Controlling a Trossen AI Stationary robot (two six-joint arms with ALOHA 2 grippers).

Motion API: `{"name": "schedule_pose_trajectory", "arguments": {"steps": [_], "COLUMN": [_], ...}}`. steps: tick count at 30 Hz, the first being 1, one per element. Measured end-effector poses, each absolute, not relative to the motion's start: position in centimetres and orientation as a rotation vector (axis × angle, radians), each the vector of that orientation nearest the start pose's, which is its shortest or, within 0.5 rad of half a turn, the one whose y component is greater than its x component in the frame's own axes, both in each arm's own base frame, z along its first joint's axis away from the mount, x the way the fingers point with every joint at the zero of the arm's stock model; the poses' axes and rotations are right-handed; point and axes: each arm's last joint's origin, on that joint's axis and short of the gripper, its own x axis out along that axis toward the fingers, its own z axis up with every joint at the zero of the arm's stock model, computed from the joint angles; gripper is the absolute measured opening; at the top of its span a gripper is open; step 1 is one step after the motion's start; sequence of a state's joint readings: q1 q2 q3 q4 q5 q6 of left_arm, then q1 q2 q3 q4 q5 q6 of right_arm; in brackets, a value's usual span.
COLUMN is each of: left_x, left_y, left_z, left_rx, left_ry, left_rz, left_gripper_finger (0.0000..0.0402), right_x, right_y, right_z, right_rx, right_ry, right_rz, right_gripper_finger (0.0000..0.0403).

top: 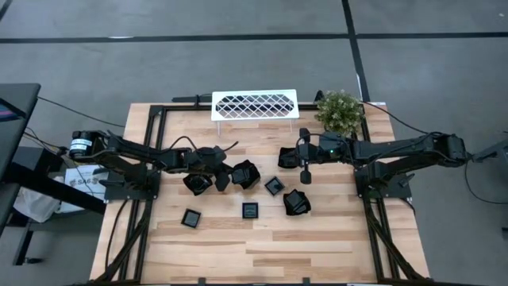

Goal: Pick & Place Mini shaped plates
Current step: Put the black square plate on the shelf

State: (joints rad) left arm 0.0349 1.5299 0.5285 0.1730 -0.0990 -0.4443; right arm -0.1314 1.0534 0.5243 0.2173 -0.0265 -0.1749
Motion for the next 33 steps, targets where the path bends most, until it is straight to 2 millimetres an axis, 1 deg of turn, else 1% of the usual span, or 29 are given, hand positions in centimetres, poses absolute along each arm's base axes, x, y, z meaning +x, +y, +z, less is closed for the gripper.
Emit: {"name": "schedule_pose_trajectory", "arguments": {"steps": [8, 18, 22, 28, 33], "left_x": [25.7, 25.6, 25.6, 25.6, 25.6], "left_y": [1.2, 1.2, 1.2, 1.3, 1.4], "left_z": [12.6, 13.6, 13.7, 13.7, 13.8], "left_rx": [-0.372, -0.352, -0.352, -0.341, -0.285], "left_ry": [0.769, 0.731, 0.725, 0.717, 0.709], "left_rz": [0.295, 0.278, 0.277, 0.302, 0.338], "left_gripper_finger": [0.0042, 0.0024, 0.0017, 0.0017, 0.0034], "right_x": [22.1, 22.1, 22.1, 22.1, 22.1], "right_y": [-2.8, -2.8, -2.8, -2.8, -2.8], "right_z": [23.1, 23.1, 23.1, 23.1, 23.1], "right_rx": [-0.149, -0.148, -0.148, -0.148, -0.148], "right_ry": [0.319, 0.323, 0.325, 0.327, 0.327], "right_rz": [-0.076, -0.076, -0.076, -0.076, -0.076], "right_gripper_finger": [0.0006, 0.0006, 0.0006, 0.0006, 0.0006]}}
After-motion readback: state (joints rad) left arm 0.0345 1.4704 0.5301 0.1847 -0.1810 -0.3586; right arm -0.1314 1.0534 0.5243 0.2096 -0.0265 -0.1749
